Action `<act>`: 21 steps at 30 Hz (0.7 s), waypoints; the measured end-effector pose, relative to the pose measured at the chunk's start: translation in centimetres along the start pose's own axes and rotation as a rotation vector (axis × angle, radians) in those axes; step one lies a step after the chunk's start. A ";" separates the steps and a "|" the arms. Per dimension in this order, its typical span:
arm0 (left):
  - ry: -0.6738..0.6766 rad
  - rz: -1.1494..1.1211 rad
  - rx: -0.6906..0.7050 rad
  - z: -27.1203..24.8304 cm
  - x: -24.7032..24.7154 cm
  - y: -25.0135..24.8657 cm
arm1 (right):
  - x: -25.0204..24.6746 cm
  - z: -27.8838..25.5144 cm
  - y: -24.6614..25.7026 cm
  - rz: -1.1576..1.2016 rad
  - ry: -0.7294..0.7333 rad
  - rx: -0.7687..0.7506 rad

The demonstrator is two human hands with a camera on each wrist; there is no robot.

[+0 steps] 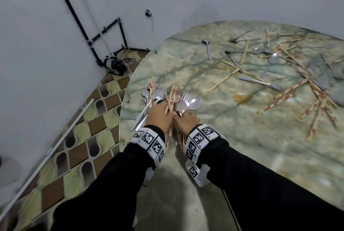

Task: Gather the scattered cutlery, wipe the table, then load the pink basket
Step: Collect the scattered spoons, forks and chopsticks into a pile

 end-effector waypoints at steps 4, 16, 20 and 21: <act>0.015 0.044 -0.021 -0.2 0.3 0.9 | 0.1 0.1 -0.5 0.117 -0.043 0.023; 0.042 0.026 -0.007 -1.6 0.8 0.5 | -0.6 -0.3 -1.4 0.458 0.082 -0.105; 0.085 -0.060 0.027 -2.2 1.1 -1.3 | -2.6 -0.8 -3.6 0.559 0.055 -0.084; 0.105 -0.080 0.032 -2.4 1.3 -1.8 | -3.2 -0.8 -4.5 0.603 0.042 -0.045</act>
Point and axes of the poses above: each hand's wrist, its own z-axis towards the middle knuckle, its own x-axis out of the palm, y = z × x, the point moved 6 cm from there along z, towards the middle knuckle, and after that the axes turned 10 degrees about -z, right-handed, at the moved point
